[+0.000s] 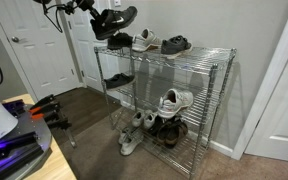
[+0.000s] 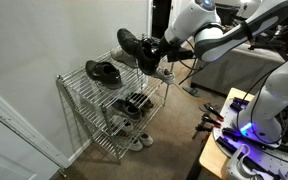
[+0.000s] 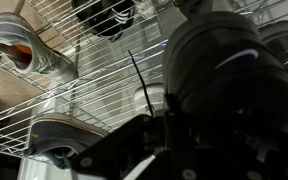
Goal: Move the second right shoe from the second top shelf to the first top shelf
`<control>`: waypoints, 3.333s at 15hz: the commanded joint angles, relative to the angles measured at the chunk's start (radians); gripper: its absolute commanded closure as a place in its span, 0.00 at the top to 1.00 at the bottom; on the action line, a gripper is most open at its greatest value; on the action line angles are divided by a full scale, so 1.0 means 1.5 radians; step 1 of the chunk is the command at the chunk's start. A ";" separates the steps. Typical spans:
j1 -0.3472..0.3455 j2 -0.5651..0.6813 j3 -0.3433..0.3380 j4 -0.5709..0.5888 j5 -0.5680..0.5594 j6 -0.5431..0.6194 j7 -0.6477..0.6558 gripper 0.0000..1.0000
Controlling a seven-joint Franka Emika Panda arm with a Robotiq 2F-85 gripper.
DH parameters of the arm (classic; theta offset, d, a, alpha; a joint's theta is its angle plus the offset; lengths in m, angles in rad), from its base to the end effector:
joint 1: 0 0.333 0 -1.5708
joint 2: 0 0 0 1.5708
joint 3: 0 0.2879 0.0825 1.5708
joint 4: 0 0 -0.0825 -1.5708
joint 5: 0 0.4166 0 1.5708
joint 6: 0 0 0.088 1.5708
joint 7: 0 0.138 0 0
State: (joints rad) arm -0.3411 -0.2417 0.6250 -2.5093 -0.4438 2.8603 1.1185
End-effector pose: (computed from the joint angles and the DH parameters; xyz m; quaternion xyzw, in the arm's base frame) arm 0.5069 0.1611 0.3331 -0.9307 0.1954 -0.3086 0.0205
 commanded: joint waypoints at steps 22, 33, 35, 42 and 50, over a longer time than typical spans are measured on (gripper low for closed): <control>0.345 0.362 -0.235 0.432 -0.140 -0.394 0.137 0.05; 0.400 0.403 -0.344 0.516 -0.064 -0.388 0.098 0.05; 0.402 0.411 -0.352 0.525 -0.056 -0.387 0.090 0.05; 0.414 0.425 -0.368 0.528 -0.039 -0.385 0.080 0.47; 0.413 0.373 -0.359 0.473 0.017 -0.358 0.067 0.97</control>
State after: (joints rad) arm 0.2736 0.3896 0.0866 -1.7284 -0.4750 2.2962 1.2616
